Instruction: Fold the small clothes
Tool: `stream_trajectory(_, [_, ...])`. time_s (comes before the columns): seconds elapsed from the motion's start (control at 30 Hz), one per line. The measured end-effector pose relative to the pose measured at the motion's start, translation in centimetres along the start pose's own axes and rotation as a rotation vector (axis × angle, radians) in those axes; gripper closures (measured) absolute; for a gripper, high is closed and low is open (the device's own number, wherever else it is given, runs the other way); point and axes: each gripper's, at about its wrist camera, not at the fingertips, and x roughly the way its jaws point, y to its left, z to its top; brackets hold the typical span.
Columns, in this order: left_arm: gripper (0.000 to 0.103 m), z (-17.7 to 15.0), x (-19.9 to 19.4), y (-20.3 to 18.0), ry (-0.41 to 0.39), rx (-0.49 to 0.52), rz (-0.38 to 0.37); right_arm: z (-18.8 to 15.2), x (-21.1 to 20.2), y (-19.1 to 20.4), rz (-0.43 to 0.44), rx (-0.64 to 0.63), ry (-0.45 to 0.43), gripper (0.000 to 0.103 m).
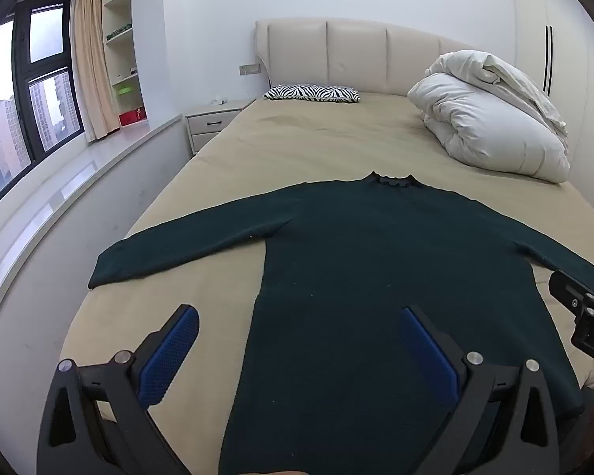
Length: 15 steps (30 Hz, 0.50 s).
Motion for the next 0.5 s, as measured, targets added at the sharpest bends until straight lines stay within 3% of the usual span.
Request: stream_trajectory(0.5, [0.0, 0.1, 0.05, -0.03, 0.001, 0.005, 0.012, 0.09, 0.06, -0.05, -0.006, -0.007, -0.002, 0.0])
